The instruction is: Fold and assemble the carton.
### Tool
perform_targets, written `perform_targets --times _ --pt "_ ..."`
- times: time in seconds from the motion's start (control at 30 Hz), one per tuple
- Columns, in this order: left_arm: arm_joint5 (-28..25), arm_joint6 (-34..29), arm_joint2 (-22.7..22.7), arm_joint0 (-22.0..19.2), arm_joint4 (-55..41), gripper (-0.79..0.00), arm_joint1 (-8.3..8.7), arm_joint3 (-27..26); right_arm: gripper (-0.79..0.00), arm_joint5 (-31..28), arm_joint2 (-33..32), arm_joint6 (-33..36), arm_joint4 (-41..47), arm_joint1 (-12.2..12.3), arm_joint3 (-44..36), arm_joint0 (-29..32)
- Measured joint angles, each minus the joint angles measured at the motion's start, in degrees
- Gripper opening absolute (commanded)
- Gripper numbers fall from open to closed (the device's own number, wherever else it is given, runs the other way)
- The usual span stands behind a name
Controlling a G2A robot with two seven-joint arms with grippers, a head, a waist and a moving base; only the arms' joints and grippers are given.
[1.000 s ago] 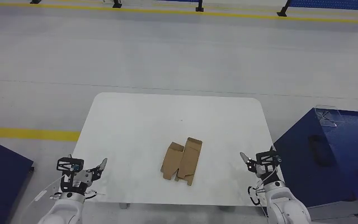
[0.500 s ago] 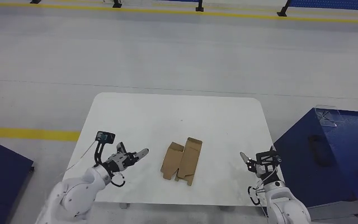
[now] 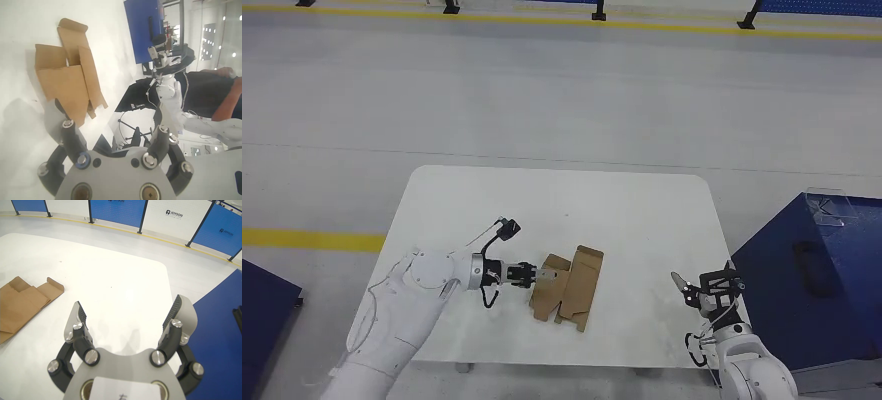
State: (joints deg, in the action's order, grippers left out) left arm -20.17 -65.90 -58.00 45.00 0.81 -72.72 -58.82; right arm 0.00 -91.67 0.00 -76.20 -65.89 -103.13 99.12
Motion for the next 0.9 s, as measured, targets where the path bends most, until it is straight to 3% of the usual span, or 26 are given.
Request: perform_targets --times 0.2,0.5,0.9 --pt "0.39 1.38 3.87 -3.51 1.36 -0.394 -1.32 6.32 0.000 0.00 0.00 0.00 0.00 0.00 0.00 0.00" --pt "0.06 2.72 5.90 -6.28 2.29 -0.437 -2.18 12.50 0.000 0.00 0.00 0.00 0.00 0.00 0.00 0.00" --pt "0.61 6.47 10.53 -8.39 4.89 -0.422 -4.49 18.96 0.000 0.00 0.00 0.00 0.00 0.00 0.00 0.00"
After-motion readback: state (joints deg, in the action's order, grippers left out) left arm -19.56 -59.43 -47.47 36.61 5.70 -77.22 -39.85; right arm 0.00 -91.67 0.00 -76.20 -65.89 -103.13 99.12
